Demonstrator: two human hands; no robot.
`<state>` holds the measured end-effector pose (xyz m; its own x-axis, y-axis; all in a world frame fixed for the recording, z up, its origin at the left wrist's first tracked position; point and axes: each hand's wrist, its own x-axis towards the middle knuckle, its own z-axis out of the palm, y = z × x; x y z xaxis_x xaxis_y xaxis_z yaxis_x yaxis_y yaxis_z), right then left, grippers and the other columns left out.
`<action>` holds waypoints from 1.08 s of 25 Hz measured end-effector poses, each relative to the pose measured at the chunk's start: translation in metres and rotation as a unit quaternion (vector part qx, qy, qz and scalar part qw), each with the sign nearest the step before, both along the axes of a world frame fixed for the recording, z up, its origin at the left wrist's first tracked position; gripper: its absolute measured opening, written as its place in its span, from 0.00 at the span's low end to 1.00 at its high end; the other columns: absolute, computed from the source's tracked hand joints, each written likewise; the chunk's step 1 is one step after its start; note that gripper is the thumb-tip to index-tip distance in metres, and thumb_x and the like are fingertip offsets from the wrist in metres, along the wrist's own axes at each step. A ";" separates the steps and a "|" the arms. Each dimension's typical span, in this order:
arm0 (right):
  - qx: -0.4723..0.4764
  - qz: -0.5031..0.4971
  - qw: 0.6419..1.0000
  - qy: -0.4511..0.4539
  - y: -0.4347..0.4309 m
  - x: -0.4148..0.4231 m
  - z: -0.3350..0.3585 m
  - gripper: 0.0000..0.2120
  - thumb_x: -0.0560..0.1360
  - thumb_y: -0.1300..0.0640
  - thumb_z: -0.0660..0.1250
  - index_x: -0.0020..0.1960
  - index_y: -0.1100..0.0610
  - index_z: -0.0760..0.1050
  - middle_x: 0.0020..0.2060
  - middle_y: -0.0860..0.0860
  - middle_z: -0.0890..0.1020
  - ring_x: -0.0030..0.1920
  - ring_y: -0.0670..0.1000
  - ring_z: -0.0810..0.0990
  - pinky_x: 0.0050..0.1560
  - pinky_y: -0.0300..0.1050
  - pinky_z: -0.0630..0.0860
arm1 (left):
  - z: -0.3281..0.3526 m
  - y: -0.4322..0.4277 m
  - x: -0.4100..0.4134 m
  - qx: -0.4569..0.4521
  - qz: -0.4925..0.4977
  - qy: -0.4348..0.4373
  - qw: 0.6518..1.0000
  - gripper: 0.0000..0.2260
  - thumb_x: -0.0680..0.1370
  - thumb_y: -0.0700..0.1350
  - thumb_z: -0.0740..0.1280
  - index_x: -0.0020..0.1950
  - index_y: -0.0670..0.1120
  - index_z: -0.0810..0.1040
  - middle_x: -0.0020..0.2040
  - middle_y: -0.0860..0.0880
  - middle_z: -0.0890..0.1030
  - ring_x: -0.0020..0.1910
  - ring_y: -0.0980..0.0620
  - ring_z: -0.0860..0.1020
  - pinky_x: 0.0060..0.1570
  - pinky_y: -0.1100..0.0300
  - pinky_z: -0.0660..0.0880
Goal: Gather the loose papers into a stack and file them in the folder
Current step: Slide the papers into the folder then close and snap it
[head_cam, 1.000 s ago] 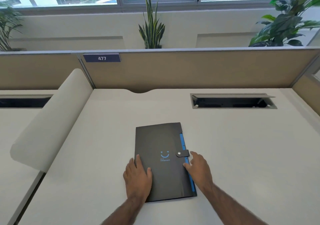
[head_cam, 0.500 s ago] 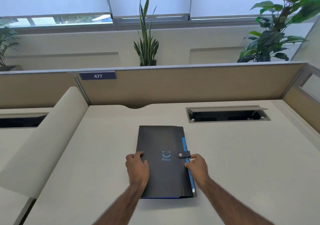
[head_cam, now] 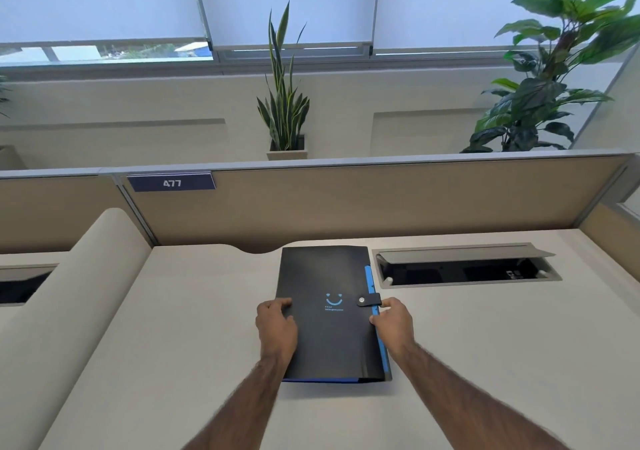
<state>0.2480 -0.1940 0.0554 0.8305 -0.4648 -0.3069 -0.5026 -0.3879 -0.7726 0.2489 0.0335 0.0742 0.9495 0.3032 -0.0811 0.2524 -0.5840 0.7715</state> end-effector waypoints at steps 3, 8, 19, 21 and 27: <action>0.001 -0.004 1.000 -0.003 -0.002 0.027 -0.009 0.14 0.74 0.66 0.72 0.59 0.61 0.77 0.51 0.56 0.84 0.48 0.54 0.82 0.48 0.46 0.79 | -0.009 -0.002 0.023 -0.020 0.005 -0.005 1.000 0.15 0.75 0.34 0.70 0.62 0.41 0.82 0.63 0.42 0.79 0.61 0.45 0.79 0.68 0.54 0.72; -0.002 -0.015 1.000 -0.003 -0.002 0.063 -0.021 0.14 0.75 0.67 0.71 0.60 0.61 0.77 0.53 0.58 0.84 0.51 0.56 0.83 0.55 0.50 0.82 | -0.025 -0.003 0.049 -0.043 0.013 0.005 0.999 0.15 0.75 0.35 0.71 0.61 0.40 0.83 0.63 0.42 0.80 0.61 0.45 0.79 0.68 0.54 0.73; -0.087 0.055 0.994 -0.021 -0.007 0.066 -0.034 0.21 0.77 0.67 0.69 0.68 0.57 0.76 0.61 0.60 0.78 0.59 0.59 0.80 0.59 0.51 0.80 | -0.040 -0.014 0.053 0.001 -0.067 0.008 0.998 0.15 0.78 0.36 0.67 0.65 0.38 0.78 0.68 0.42 0.74 0.67 0.43 0.74 0.71 0.53 0.69; -0.139 0.078 0.987 -0.015 -0.005 0.063 -0.034 0.20 0.77 0.64 0.68 0.68 0.57 0.76 0.64 0.60 0.75 0.62 0.59 0.76 0.60 0.53 0.79 | -0.043 -0.018 0.047 0.025 -0.080 0.009 0.996 0.15 0.78 0.37 0.65 0.65 0.39 0.78 0.70 0.43 0.73 0.68 0.43 0.72 0.71 0.52 0.68; -0.213 0.118 0.970 0.008 -0.002 0.050 -0.022 0.17 0.78 0.54 0.67 0.64 0.59 0.78 0.65 0.61 0.75 0.62 0.60 0.74 0.60 0.57 0.78 | -0.038 -0.011 0.028 0.104 -0.131 0.045 0.985 0.25 0.80 0.42 0.63 0.77 0.42 0.66 0.79 0.44 0.63 0.77 0.45 0.64 0.77 0.50 0.63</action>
